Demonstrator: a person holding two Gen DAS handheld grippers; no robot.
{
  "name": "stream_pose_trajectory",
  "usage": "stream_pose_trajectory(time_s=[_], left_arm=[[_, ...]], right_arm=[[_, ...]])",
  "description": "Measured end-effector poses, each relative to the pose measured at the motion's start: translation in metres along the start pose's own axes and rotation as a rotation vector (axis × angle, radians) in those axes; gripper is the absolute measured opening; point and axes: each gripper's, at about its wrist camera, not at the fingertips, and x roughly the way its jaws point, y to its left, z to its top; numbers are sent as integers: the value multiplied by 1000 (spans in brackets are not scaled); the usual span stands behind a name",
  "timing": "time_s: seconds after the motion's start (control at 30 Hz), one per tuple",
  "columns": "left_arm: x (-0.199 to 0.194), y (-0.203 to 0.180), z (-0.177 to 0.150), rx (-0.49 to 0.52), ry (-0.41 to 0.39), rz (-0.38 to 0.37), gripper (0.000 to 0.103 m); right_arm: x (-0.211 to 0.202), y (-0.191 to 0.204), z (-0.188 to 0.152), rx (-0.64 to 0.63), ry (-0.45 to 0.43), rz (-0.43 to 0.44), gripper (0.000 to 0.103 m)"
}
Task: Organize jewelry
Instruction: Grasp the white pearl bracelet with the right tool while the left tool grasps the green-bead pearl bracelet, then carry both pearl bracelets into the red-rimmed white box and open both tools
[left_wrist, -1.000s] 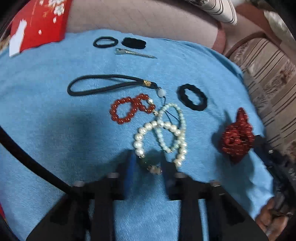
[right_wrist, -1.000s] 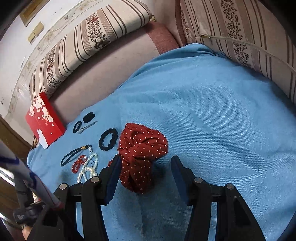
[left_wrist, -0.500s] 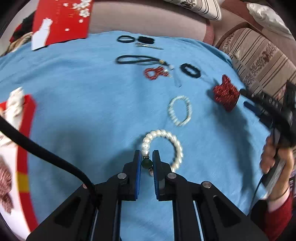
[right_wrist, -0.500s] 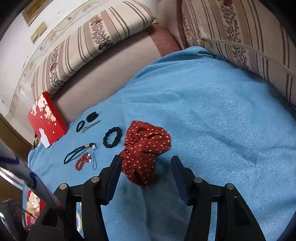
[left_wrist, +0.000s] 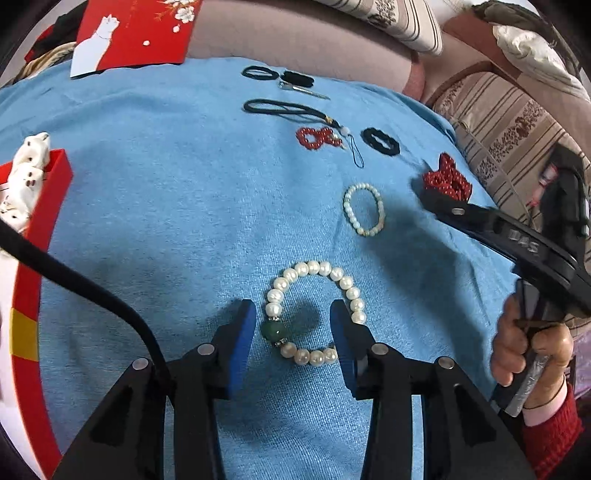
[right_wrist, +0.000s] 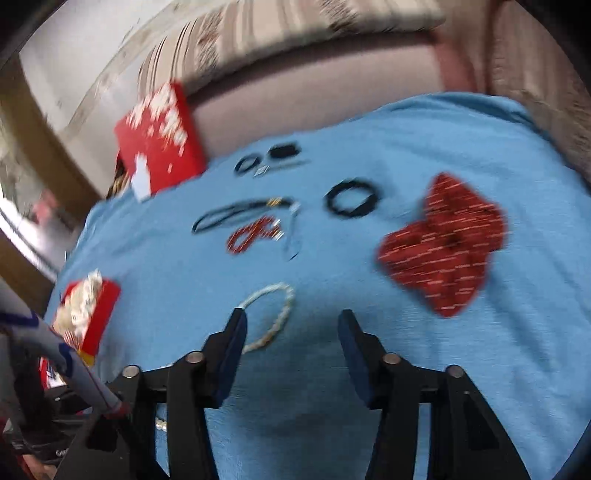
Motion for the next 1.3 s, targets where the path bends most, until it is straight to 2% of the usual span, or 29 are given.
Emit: stream_pose_trajectory(time_s=[0.1, 0.23, 0.3, 0.37, 0.4, 0.47, 0.5, 0.53, 0.57, 0.6, 0.63, 0.67, 0.7, 0.77, 0.87, 1.0, 1.2, 1.3], left_arm=[[3, -3, 2, 18, 0, -7, 40], [11, -11, 6, 48, -2, 8, 41], [13, -16, 6, 68, -9, 19, 46], [14, -21, 5, 80, -18, 14, 59], [15, -24, 4, 86, -25, 16, 62], [16, -29, 1, 105, -38, 43, 64], [17, -31, 0, 113, -45, 58, 64], [17, -32, -1, 115, -49, 72, 60], [16, -33, -2, 115, -55, 96, 48], [14, -34, -2, 115, -57, 88, 37], [13, -33, -1, 109, -54, 66, 9], [11, -32, 0, 85, -41, 23, 9], [7, -32, 1, 75, -42, 19, 9], [-4, -34, 0, 88, -80, 27, 9], [-27, -31, 3, 70, -123, -38, 9], [-58, -21, 7, 42, -191, -85, 9], [-100, 12, 17, -36, -276, -95, 9], [-123, 33, 22, -76, -331, -63, 9]], right_arm=[[22, 5, -2, -25, 46, -11, 50], [36, 4, -2, -42, 58, -37, 50], [38, 5, 0, -54, 52, -47, 50], [42, 8, 1, -64, 50, -56, 50], [44, 10, 1, -79, 49, -67, 49], [48, 17, 1, -120, 48, -101, 38], [49, 19, 1, -136, 50, -114, 28], [50, 19, 2, -138, 52, -119, 19], [50, 17, 3, -130, 53, -115, 14], [50, 14, 5, -118, 55, -110, 8], [49, 12, 6, -102, 57, -100, 7], [48, 10, 7, -86, 58, -88, 7], [46, 8, 7, -70, 57, -71, 6], [41, 8, 9, -51, 47, -45, 6], [29, 14, 12, -48, 15, -16, 6], [13, 23, 15, -44, -32, 17, 6], [-5, 40, 12, -60, -77, 31, 6], [-12, 53, 6, -77, -85, 41, 6]])
